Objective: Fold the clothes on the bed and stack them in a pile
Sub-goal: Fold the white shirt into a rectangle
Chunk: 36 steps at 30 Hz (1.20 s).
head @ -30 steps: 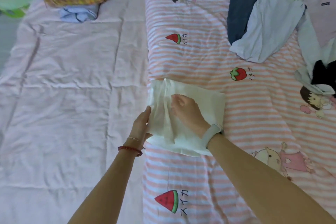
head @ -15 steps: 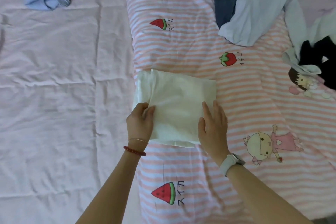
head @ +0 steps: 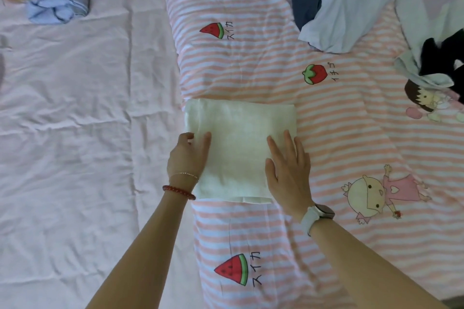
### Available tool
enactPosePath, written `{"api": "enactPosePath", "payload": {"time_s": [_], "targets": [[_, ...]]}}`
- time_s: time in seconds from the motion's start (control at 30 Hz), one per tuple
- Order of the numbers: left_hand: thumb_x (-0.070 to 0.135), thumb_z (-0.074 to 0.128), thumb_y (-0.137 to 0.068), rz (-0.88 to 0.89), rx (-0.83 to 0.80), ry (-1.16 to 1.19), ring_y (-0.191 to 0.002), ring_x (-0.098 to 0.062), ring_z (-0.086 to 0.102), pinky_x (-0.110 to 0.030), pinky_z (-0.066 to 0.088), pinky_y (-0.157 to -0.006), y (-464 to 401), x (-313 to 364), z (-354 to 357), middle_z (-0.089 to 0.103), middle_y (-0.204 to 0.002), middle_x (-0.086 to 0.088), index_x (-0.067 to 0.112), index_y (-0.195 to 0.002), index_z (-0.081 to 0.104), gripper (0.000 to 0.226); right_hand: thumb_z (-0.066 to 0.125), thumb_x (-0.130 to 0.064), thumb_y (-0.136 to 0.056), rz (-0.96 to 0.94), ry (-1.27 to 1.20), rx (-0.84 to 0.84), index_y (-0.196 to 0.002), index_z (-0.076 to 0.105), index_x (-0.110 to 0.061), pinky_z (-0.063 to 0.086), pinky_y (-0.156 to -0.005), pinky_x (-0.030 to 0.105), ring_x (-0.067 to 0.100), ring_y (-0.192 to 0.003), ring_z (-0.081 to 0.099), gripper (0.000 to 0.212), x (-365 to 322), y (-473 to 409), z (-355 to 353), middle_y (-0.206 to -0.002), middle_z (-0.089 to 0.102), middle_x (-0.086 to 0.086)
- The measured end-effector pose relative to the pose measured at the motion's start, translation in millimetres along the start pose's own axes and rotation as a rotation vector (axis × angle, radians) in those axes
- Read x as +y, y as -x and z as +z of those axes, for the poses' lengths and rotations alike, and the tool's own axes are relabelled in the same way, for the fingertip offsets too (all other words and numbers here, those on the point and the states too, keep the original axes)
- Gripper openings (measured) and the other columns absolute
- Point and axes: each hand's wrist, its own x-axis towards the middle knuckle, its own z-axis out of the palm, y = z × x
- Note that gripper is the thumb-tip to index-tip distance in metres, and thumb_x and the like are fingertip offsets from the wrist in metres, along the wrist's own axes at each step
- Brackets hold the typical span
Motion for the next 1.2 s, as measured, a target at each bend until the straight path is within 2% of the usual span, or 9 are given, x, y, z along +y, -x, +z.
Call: {"api": "enactPosePath", "payload": {"time_s": [0.13, 0.23, 0.33, 0.5, 0.63, 0.7, 0.83, 1.03, 1.2], "targets": [[0.021, 0.042, -0.097, 0.282, 0.216, 0.033, -0.060, -0.027, 0.043, -0.030, 0.023, -0.055, 2.8, 10.5, 2.5, 0.039, -0.055, 0.004, 0.018, -0.063, 0.036, 0.035, 0.032, -0.028, -0.097, 0.000, -0.022, -0.016, -0.146, 0.022, -0.029, 0.000, -0.113, 0.055, 0.028, -0.144, -0.006, 0.050, -3.7, -14.3, 0.1, -0.158, 0.001, 0.005], [0.015, 0.044, -0.097, 0.423, 0.269, 0.109, -0.050, -0.011, 0.035, -0.025, 0.021, -0.050, -3.2, 0.1, -6.1, 0.036, -0.053, 0.009, 0.012, -0.068, 0.040, 0.030, 0.021, -0.035, -0.093, -0.044, -0.007, 0.032, -0.146, 0.023, -0.029, -0.004, -0.112, 0.055, 0.029, -0.144, -0.004, 0.054, -13.5, -22.5, -1.6, -0.157, 0.004, 0.006], [0.017, 0.043, -0.098, 0.266, 0.271, 0.140, -0.057, -0.018, 0.039, -0.026, 0.021, -0.055, -17.3, -19.8, -12.3, 0.042, -0.057, 0.006, 0.009, -0.072, 0.045, 0.027, 0.014, -0.040, -0.092, -0.070, 0.068, 0.016, -0.147, 0.020, -0.031, -0.006, -0.111, 0.055, 0.031, -0.144, -0.006, 0.056, -20.7, -26.8, 6.2, -0.157, 0.002, 0.008], [0.018, 0.045, -0.094, -0.004, 0.278, -0.098, -0.103, -0.031, 0.052, -0.037, 0.037, -0.079, -22.4, -20.0, -6.8, 0.058, -0.115, -0.010, 0.009, -0.119, 0.053, 0.028, 0.026, -0.037, -0.096, -0.041, 0.165, -0.120, -0.148, 0.007, -0.034, -0.006, -0.112, 0.056, 0.029, -0.143, -0.014, 0.055, -14.6, -30.2, 26.5, -0.157, -0.011, 0.008], [0.013, 0.047, -0.086, 0.545, 0.512, -0.388, -0.126, -0.035, 0.046, -0.051, 0.035, -0.098, -7.3, 11.6, 9.5, 0.050, -0.135, -0.015, 0.009, -0.129, 0.053, 0.043, 0.028, -0.038, -0.092, -0.047, 0.120, 0.012, -0.146, 0.024, -0.029, 0.002, -0.109, 0.061, 0.034, -0.144, 0.003, 0.055, -17.4, -33.0, 22.1, -0.156, 0.008, 0.012], [0.027, 0.037, -0.092, 0.720, 0.306, -0.562, -0.134, -0.034, 0.037, -0.056, 0.026, -0.106, -3.7, 25.1, 25.6, 0.042, -0.143, -0.014, 0.015, -0.136, 0.046, 0.046, 0.021, -0.038, -0.091, -0.080, 0.119, 0.080, -0.145, 0.027, -0.027, 0.001, -0.109, 0.061, 0.032, -0.143, 0.009, 0.055, -21.9, -42.2, 19.0, -0.156, 0.015, 0.010], [0.044, 0.017, -0.098, 0.593, -0.024, -0.759, -0.144, -0.029, -0.008, -0.052, -0.010, -0.112, -31.6, 21.4, 47.7, -0.003, -0.158, -0.005, 0.033, -0.148, 0.003, 0.053, 0.012, -0.041, -0.094, -0.077, 0.189, 0.029, -0.147, 0.014, -0.032, -0.009, -0.109, 0.057, 0.024, -0.145, -0.002, 0.054, -21.7, -72.7, 23.7, -0.158, 0.005, 0.004], [0.046, 0.013, -0.096, 0.504, -0.017, -0.756, -0.144, -0.021, -0.013, -0.055, -0.012, -0.110, -73.3, -0.6, 44.7, -0.009, -0.157, 0.002, 0.036, -0.147, 0.000, 0.054, 0.006, -0.046, -0.093, -0.019, 0.177, -0.047, -0.147, 0.004, -0.040, -0.010, -0.110, 0.055, 0.015, -0.144, -0.010, 0.054, 7.7, -81.5, 45.2, -0.158, -0.005, -0.002], [0.037, 0.027, -0.100, 0.271, -0.160, -0.152, -0.145, -0.021, 0.000, -0.043, 0.009, -0.117, -77.9, -20.4, 30.0, -0.003, -0.158, -0.001, 0.034, -0.148, 0.002, 0.054, 0.020, -0.040, -0.098, 0.050, 0.163, -0.042, -0.148, 0.004, -0.032, -0.005, -0.115, 0.045, 0.021, -0.145, -0.007, 0.053, 34.5, -50.6, 39.8, -0.157, -0.006, 0.000]]}}
